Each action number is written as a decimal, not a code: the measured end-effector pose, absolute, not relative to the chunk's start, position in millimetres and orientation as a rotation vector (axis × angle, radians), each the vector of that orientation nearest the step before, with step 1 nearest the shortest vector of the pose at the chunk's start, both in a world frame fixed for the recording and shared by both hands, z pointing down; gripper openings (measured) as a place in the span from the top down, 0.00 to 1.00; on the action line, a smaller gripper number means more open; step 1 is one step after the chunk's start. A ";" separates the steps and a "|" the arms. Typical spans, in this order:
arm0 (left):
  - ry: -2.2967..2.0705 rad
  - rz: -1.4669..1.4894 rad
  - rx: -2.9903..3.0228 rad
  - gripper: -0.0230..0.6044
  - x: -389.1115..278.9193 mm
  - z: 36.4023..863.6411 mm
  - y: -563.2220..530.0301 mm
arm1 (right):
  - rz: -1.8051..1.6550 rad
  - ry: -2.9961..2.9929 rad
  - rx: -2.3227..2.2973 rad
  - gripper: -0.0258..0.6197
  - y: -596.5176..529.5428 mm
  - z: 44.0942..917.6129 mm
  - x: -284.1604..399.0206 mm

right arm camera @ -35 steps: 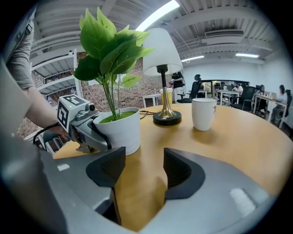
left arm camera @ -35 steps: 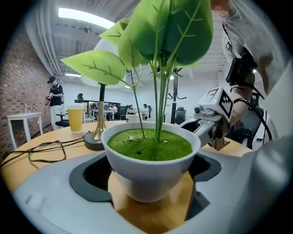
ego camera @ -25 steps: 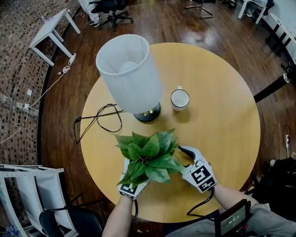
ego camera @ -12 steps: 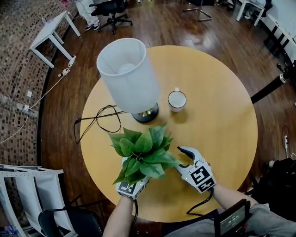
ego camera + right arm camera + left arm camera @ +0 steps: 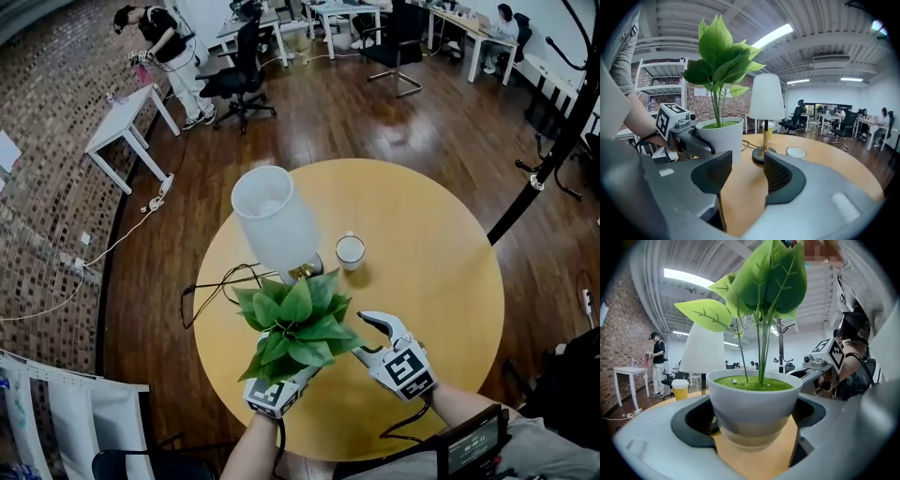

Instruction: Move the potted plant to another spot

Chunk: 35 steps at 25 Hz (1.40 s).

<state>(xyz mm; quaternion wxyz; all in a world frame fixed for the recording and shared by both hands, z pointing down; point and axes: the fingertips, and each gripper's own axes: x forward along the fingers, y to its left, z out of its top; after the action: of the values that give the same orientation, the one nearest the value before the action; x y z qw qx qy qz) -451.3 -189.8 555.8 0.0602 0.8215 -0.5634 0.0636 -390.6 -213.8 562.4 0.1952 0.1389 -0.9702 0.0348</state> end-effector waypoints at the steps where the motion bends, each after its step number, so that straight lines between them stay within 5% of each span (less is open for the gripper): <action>1: -1.704 0.193 2.497 0.17 -447.2 548.5 -186.7 | 0.084 -2.732 0.399 0.62 -211.6 552.6 -387.1; 16: -1.619 0.209 2.662 0.17 -402.2 475.4 -143.7 | -0.012 -2.846 0.550 0.68 -177.4 468.0 -353.0; 25: -1.469 0.224 2.777 0.17 -348.9 467.5 -145.8 | -0.029 -2.843 0.742 0.95 -174.9 452.3 -304.0; 35: -1.297 0.196 2.851 0.17 -289.6 457.6 -154.0 | -0.006 -2.787 0.934 0.95 -182.3 443.3 -241.3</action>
<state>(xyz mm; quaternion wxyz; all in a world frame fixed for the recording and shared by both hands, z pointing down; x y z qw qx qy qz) -289.6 -154.0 457.6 0.0016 0.9085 -0.4132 0.0625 -241.3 -182.3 443.3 0.1012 0.3160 -0.9433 -0.0020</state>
